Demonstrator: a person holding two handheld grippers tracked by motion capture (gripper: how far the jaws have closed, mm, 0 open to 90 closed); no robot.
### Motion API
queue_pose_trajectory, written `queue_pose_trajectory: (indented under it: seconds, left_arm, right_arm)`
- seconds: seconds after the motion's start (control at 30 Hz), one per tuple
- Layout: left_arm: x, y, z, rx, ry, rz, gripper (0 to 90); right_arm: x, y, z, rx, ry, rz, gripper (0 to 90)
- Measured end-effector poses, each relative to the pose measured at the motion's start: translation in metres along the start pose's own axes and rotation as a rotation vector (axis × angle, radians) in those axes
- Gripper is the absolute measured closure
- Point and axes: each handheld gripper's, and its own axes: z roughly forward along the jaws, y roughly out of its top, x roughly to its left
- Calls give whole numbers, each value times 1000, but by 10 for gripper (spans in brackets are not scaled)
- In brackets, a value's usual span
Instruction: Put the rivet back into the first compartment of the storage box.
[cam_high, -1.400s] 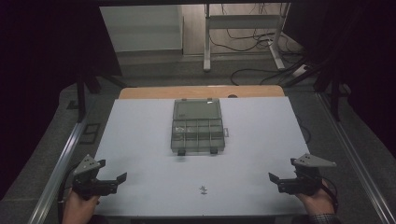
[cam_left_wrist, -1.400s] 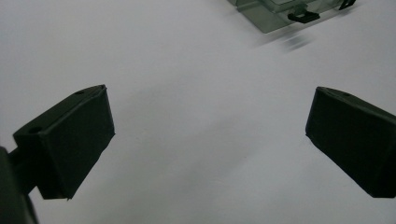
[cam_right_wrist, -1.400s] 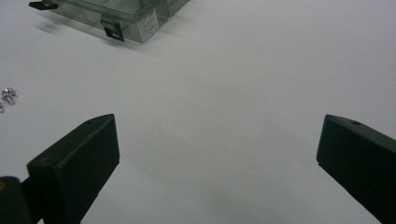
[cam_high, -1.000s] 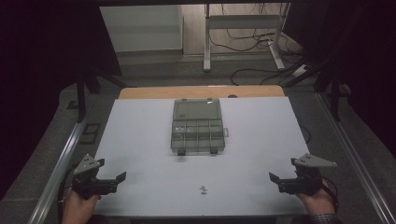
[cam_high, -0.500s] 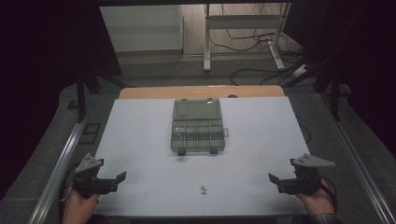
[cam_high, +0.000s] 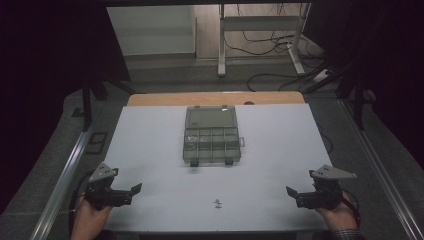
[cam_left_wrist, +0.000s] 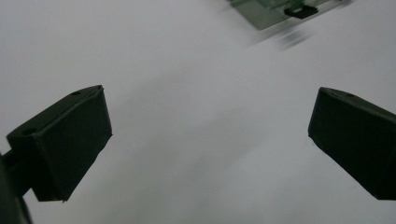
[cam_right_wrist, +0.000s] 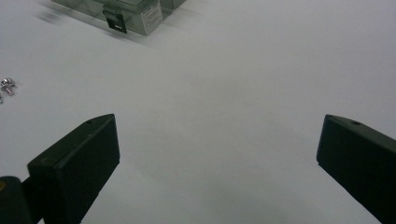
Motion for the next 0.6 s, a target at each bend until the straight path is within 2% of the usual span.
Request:
queue_pose_trajectory:
  seconds: [0.23,0.3,0.47,0.6]
  left_arm:
    - [-7,6,6,3,-38,9,0]
    - [-10,9,10,14,-52,31,0]
    - [-15,15,14,21,-70,36,1]
    - [-20,21,17,36,-68,56,5]
  right_arm:
    - [0,0,0,-6,0,0,0]
    - [1,1,1,-5,1,-6,0]
    - [1,1,1,-2,-3,-6,0]
    - [1,1,1,-2,-6,-2,0]
